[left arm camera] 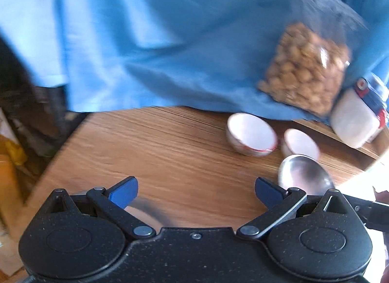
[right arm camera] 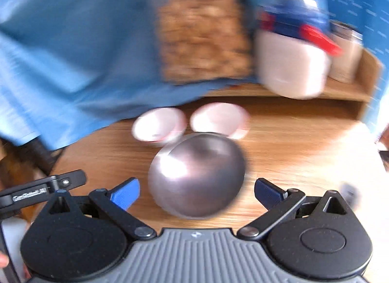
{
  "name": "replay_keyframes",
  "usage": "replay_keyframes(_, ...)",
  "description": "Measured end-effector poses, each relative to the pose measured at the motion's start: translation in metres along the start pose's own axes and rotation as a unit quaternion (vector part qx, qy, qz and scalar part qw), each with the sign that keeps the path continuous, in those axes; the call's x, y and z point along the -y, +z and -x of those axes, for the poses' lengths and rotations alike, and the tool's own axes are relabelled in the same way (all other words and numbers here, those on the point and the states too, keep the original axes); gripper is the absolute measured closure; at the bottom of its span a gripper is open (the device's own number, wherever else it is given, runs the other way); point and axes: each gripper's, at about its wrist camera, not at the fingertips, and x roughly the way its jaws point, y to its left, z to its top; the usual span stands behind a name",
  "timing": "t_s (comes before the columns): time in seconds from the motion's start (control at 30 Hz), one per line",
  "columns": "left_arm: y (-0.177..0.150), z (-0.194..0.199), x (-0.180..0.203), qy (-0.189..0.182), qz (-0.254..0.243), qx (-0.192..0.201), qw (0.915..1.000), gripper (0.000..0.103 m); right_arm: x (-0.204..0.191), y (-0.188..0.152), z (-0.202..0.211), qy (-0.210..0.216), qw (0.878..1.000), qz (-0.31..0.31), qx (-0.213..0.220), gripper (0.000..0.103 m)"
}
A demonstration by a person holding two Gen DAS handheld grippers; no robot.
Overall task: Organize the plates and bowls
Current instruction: 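Move both grippers toward the large stainless steel bowl, then close the right gripper on the bowl rim while the left gripper grips it too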
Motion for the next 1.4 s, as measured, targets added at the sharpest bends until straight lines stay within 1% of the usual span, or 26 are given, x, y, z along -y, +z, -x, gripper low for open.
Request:
replay_keyframes(0.1, 0.002, -0.016, 0.024, -0.013, -0.009, -0.016, 0.9997, 0.001, 0.025, 0.0, -0.009, -0.056, 0.998, -0.027, -0.027, 0.0)
replay_keyframes(0.17, 0.003, -0.025, 0.037, -0.018, -0.015, -0.026, 0.9994, 0.001, 0.039, -0.001, -0.011, -0.074, 0.996, -0.035, -0.039, 0.0)
replay_keyframes(0.23, 0.002, -0.034, 0.049, -0.017, -0.022, -0.035, 0.999, 0.001, 0.05, -0.002, -0.011, -0.079, 0.995, -0.045, -0.044, 0.0)
replay_keyframes(0.33, 0.002, -0.045, 0.063, -0.018, -0.035, -0.046, 0.9982, 0.001, 0.059, -0.002, -0.014, -0.077, 0.995, -0.041, -0.05, 0.0)
replay_keyframes(0.47, 0.001, -0.055, 0.072, -0.013, -0.038, -0.062, 0.9973, 0.001, 0.055, 0.004, -0.024, -0.065, 0.996, -0.006, -0.062, 0.0)
replay_keyframes(0.67, -0.001, -0.062, 0.082, 0.0, -0.041, -0.074, 0.9964, 0.001, 0.045, 0.016, -0.043, -0.04, 0.996, 0.05, -0.064, 0.0)
replay_keyframes(0.9, -0.002, -0.07, 0.09, 0.033, -0.052, -0.091, 0.9939, 0.001, 0.046, 0.027, -0.066, -0.032, 0.992, 0.092, -0.08, 0.0)
replay_keyframes(1.0, -0.002, -0.073, 0.092, 0.047, -0.048, -0.1, 0.9927, 0.001, 0.049, 0.029, -0.072, -0.017, 0.99, 0.106, -0.086, 0.0)
replay_keyframes(1.07, -0.003, -0.077, 0.095, 0.058, -0.051, -0.12, 0.9898, 0.001, 0.053, 0.031, -0.072, 0.0, 0.99, 0.109, -0.092, 0.002)
replay_keyframes(1.13, -0.002, -0.078, 0.098, 0.066, -0.05, -0.137, 0.9871, 0.001, 0.056, 0.033, -0.072, 0.028, 0.988, 0.111, -0.099, 0.016)
replay_keyframes(1.2, -0.002, -0.075, 0.102, 0.067, -0.049, -0.142, 0.9865, 0.001, 0.057, 0.035, -0.072, 0.041, 0.988, 0.112, -0.101, 0.022)
replay_keyframes(1.23, -0.002, -0.074, 0.104, 0.07, -0.052, -0.142, 0.986, 0.002, 0.057, 0.036, -0.072, 0.048, 0.987, 0.112, -0.101, 0.027)
replay_keyframes(1.27, -0.002, -0.074, 0.107, 0.075, -0.056, -0.141, 0.9856, 0.005, 0.058, 0.037, -0.071, 0.056, 0.987, 0.112, -0.102, 0.03)
replay_keyframes(1.3, -0.002, -0.073, 0.109, 0.078, -0.06, -0.141, 0.9851, 0.011, 0.059, 0.039, -0.072, 0.066, 0.986, 0.111, -0.105, 0.035)
replay_keyframes(1.33, -0.001, -0.073, 0.111, 0.078, -0.06, -0.142, 0.9849, 0.014, 0.058, 0.041, -0.073, 0.074, 0.985, 0.111, -0.108, 0.041)
replay_keyframes(1.37, 0.0, -0.073, 0.112, 0.076, -0.057, -0.143, 0.9852, 0.018, 0.058, 0.042, -0.074, 0.082, 0.984, 0.111, -0.113, 0.044)
replay_keyframes(1.4, 0.001, -0.073, 0.113, 0.073, -0.052, -0.144, 0.9856, 0.022, 0.057, 0.044, -0.076, 0.092, 0.982, 0.112, -0.118, 0.052)
